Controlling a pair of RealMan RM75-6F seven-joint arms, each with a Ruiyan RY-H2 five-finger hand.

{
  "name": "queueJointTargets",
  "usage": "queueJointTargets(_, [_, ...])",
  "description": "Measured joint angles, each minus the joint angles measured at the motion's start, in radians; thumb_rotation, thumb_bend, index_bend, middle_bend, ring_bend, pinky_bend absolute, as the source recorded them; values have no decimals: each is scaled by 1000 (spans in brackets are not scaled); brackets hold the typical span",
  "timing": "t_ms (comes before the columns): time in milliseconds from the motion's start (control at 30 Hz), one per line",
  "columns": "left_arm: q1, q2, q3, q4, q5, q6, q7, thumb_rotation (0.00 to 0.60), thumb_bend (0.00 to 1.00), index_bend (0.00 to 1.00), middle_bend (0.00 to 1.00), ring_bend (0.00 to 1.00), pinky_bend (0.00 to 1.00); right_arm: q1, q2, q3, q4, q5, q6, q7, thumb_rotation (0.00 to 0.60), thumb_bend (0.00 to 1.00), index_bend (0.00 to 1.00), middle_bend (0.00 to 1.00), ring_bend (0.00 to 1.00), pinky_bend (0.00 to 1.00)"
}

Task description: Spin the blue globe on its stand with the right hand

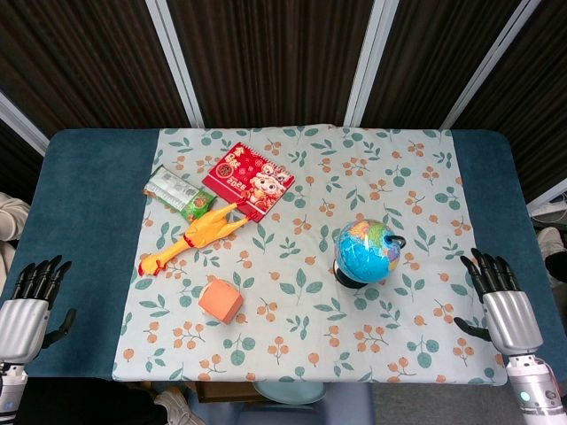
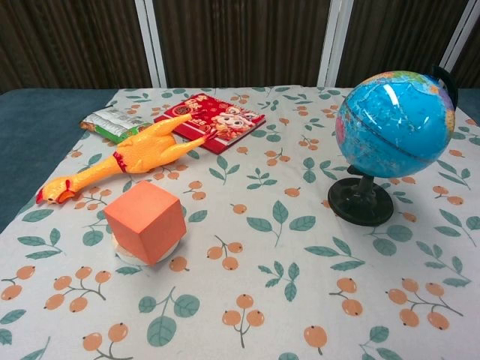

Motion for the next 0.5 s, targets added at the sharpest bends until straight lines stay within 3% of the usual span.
queueJointTargets(267, [-1,9,7,-7,2,-6,-17,600,416,37,0,0,0,13,-30,1,11,-24,-1,54,600,156,0,0,0,0])
queueJointTargets(500, [-12,16,9,-7,3,-27,-42,600,417,35,0,0,1,91,-110,43,-18,-93,4,167,600,156,0,0,0,0])
